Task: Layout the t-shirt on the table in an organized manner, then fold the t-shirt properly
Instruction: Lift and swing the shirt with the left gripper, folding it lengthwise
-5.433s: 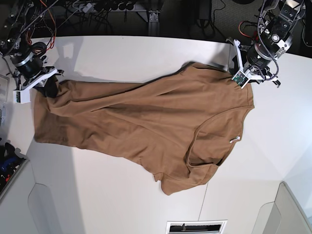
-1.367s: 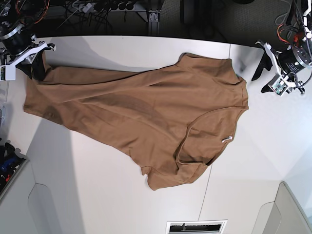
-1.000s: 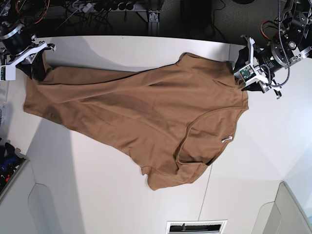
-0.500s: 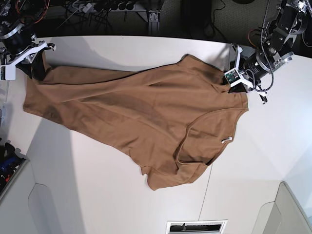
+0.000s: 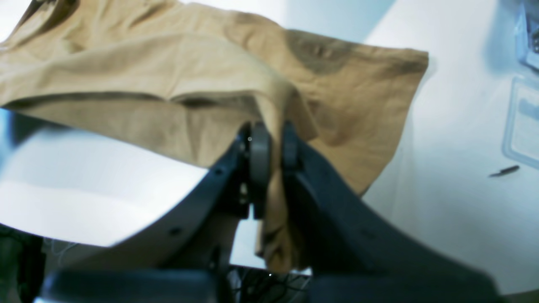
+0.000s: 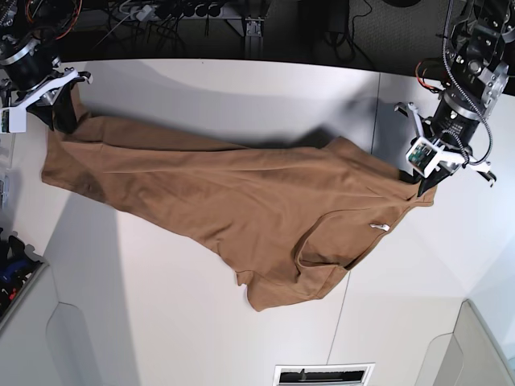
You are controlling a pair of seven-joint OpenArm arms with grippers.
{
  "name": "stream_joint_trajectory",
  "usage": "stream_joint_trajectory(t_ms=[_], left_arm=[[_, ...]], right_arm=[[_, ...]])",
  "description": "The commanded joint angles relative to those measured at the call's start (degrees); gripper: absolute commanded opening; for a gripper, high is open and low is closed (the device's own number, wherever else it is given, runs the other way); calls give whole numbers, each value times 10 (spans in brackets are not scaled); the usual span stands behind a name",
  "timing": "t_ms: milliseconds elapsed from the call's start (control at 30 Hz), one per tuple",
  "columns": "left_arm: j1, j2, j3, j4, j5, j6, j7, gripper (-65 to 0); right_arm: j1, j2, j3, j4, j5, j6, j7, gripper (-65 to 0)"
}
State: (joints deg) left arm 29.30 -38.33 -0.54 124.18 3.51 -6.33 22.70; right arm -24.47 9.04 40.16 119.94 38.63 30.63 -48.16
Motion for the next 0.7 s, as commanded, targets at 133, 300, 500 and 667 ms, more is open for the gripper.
stream_joint_trajectory(t_ms=[133, 300, 500, 667], left_arm=[[29, 2, -101, 57, -35, 12, -10, -650], [49, 42, -219, 80, -96, -30, -5, -650], [25, 93, -333, 108, -233, -90, -25, -650], [-109, 91, -313, 75, -275, -114, -28, -650]], right_arm=[[0, 7, 4, 10, 30, 11, 5, -650], [0, 6, 4, 19, 60, 26, -9, -650], [-18, -1, 26, 86, 62, 26, 1, -650], [28, -6, 56, 94, 28, 10, 43, -650]])
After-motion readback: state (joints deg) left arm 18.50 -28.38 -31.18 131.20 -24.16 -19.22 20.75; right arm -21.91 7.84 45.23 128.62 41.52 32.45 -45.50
